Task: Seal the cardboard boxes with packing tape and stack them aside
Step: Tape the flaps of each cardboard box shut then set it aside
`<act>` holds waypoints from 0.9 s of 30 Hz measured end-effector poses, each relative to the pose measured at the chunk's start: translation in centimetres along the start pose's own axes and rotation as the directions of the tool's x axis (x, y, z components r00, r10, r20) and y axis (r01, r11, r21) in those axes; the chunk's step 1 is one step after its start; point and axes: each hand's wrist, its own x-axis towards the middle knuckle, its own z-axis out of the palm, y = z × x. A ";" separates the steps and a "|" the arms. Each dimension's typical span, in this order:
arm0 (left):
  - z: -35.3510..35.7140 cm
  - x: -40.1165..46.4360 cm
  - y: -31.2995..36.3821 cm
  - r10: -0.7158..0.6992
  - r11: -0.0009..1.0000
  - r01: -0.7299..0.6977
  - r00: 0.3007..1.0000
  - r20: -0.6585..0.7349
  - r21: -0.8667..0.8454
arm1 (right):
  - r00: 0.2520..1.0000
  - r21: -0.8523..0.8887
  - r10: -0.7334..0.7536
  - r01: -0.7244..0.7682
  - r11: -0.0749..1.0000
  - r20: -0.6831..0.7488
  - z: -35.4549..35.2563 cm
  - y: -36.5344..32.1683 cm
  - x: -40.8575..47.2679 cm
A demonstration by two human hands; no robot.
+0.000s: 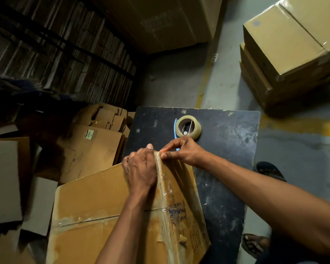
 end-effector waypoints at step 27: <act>0.1 0.3 -0.8 0.015 0.999 -0.015 1.000 -0.026 -0.028 | 0.992 -0.286 0.059 -0.024 0.958 0.114 1.5 -0.2 -0.8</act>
